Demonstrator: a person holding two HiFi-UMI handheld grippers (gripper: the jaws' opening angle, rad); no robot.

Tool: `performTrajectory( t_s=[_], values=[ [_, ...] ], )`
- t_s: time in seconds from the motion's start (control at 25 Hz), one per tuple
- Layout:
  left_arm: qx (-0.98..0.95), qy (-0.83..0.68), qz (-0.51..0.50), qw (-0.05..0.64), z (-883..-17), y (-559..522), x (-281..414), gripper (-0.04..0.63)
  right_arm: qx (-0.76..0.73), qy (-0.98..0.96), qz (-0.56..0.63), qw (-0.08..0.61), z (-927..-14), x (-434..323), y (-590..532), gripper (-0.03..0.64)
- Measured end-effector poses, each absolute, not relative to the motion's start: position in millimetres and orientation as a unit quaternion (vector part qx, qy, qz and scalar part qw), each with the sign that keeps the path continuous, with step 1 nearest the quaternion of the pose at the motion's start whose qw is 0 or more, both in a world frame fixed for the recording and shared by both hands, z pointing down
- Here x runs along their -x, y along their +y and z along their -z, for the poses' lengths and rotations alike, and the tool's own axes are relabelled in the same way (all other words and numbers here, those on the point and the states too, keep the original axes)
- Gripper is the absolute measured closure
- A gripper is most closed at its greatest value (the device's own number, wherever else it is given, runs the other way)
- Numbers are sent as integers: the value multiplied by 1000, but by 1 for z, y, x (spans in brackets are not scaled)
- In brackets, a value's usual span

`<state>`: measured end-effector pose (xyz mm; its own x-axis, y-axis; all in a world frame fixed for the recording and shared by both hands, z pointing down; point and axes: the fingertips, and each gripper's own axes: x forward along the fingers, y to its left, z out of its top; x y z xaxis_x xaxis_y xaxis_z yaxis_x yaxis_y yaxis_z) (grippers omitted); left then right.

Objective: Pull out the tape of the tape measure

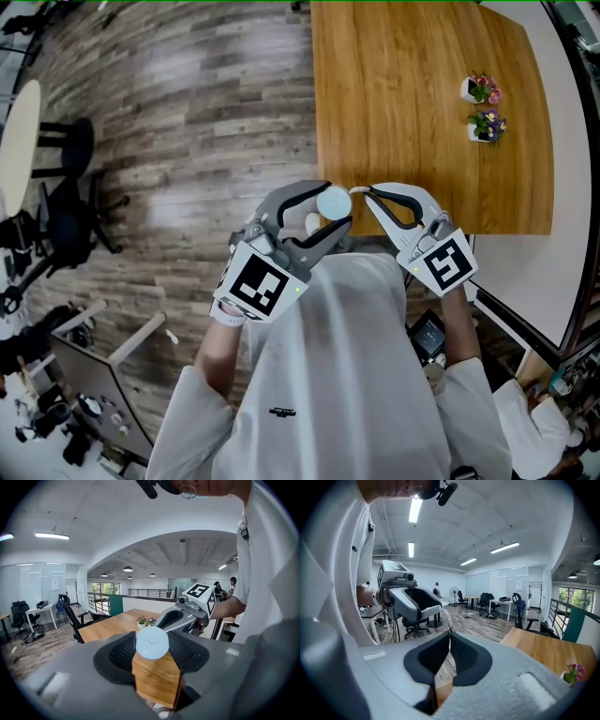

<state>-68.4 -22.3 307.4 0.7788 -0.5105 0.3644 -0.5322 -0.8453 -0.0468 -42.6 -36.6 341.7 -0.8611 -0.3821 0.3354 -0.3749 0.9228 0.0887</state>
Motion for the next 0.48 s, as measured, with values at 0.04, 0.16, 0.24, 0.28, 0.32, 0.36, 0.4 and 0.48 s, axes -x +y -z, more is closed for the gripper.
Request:
performTrajectory(
  t_s=[0.04,0.16,0.24,0.28,0.32,0.36,0.4,0.48],
  values=[
    [-941,-281,-184,32,-309,-23,70,354,-206,-964,2,170,-340,41,-39,604],
    [-939,-290,-184,32,-310,-25,72,354,-237,-957,-33,164,-341,34,-43,607],
    [-937,-295,-184,33,-309,-26,75,354,-253,-951,-37,172,-342,29,-45,607],
    [-936,-299,-183,35,-310,-26,76,354,-260,-949,-34,175,-342,28,-46,607],
    [-935,-303,-182,38,-312,-27,78,354,-269,-946,-35,177,-343,26,-48,609],
    [-934,-306,-181,38,-312,-27,80,354,-278,-943,-40,176,-344,23,-49,609],
    [-934,-306,-182,36,-311,-28,81,354,-287,-941,-47,174,-344,20,-51,609],
    [-935,-304,-182,34,-309,-28,83,354,-301,-936,-58,172,-346,16,-51,609]
  ],
)
